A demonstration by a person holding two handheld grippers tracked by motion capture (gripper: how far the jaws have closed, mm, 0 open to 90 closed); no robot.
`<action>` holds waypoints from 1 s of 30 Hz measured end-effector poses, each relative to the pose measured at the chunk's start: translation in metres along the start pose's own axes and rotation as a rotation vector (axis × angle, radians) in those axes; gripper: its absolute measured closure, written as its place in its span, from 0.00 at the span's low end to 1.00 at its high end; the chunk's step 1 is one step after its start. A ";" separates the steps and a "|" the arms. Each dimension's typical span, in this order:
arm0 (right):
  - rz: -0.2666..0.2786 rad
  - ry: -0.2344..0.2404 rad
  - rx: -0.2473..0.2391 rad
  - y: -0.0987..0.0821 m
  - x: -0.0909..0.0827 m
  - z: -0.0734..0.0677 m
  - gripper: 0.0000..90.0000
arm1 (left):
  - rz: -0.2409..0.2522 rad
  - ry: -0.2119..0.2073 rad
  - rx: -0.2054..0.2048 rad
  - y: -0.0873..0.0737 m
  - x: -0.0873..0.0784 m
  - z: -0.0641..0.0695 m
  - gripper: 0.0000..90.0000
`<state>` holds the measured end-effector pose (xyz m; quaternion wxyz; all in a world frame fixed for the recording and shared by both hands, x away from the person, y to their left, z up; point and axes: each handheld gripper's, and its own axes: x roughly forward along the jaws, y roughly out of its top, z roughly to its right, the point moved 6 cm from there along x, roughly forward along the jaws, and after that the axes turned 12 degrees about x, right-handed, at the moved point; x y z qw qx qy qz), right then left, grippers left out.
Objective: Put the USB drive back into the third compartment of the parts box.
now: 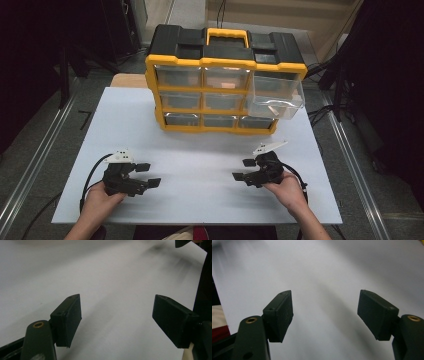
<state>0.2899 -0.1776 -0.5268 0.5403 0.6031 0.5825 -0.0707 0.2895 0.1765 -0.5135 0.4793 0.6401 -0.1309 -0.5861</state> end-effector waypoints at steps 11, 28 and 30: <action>0.047 -0.042 0.059 -0.020 -0.022 0.021 0.30 | 0.002 0.013 0.008 0.000 -0.002 -0.002 0.27; 0.058 -0.056 0.079 -0.032 -0.030 0.034 0.30 | -0.001 0.031 0.009 -0.001 -0.003 -0.004 0.27; 0.062 -0.056 0.080 -0.032 -0.030 0.035 0.30 | -0.003 0.038 0.011 -0.001 -0.003 -0.004 0.27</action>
